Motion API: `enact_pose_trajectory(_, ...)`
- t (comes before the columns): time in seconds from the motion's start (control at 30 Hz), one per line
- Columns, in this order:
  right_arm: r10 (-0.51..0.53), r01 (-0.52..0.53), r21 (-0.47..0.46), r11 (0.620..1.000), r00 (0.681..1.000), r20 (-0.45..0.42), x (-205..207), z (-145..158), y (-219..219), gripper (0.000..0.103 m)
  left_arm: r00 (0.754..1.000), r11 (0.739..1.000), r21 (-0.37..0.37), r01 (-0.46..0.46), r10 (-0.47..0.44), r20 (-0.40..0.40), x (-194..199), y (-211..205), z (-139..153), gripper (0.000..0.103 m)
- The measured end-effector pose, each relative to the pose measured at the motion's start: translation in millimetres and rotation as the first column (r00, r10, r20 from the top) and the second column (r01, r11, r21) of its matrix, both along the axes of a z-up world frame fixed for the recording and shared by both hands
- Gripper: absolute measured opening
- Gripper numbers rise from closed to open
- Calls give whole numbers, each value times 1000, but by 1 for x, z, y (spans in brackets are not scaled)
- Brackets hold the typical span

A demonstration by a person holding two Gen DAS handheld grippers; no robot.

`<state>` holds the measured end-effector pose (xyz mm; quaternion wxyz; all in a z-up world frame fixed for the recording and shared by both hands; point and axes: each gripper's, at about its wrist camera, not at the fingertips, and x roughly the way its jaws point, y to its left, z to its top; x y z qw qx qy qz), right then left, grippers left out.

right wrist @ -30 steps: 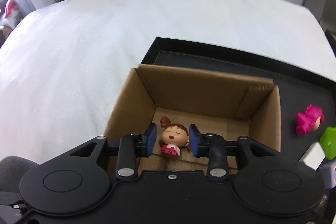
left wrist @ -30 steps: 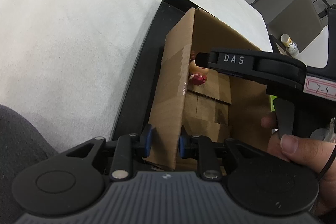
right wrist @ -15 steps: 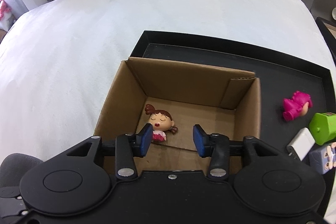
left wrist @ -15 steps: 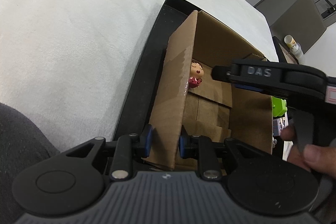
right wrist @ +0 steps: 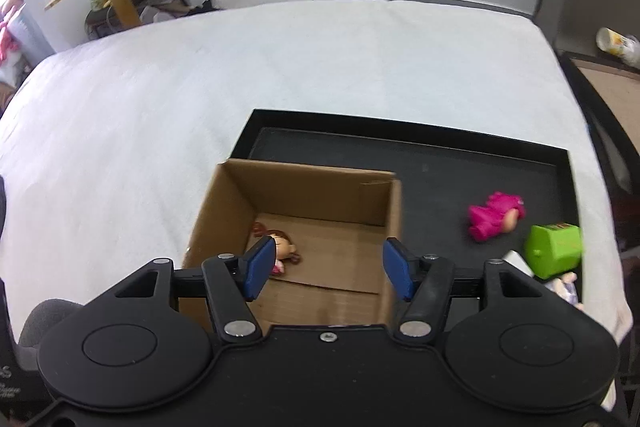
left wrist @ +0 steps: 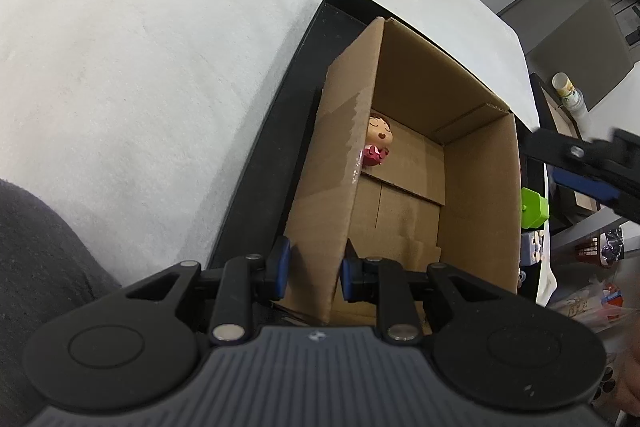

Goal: Organize rigid objects
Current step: 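Move the right tool back and grasp the red figure with perfume bottle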

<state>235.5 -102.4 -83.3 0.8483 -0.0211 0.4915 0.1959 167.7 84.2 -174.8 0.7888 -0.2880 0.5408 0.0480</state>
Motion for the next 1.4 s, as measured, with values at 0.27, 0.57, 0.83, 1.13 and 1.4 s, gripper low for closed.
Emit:
enact_pose_trajectory(0.27,-92,92,17,996,996,-17,-10,9,-51,61,1000,1000,15,2,-2,-4,2,-2,0,22)
enact_pose_trajectory(0.57,-200,200,-24,980,979,-29,-19,-6,-96,61,1000,999,34,-4,5,-13,4,-9,0,22)
enact_pose_trajectory(0.83,-272,270,-38,962,962,-39,-21,-26,-122,61,1000,999,40,-6,7,-20,6,-11,0,22)
enact_pose_trajectory(1.13,-312,309,-38,950,946,-87,-11,-60,-137,61,1000,999,40,-8,9,-25,5,-10,-2,22)
enact_pose_trajectory(1.4,-328,322,-70,944,940,-96,1,-87,-148,61,999,999,44,-7,9,-33,6,-11,-3,22)
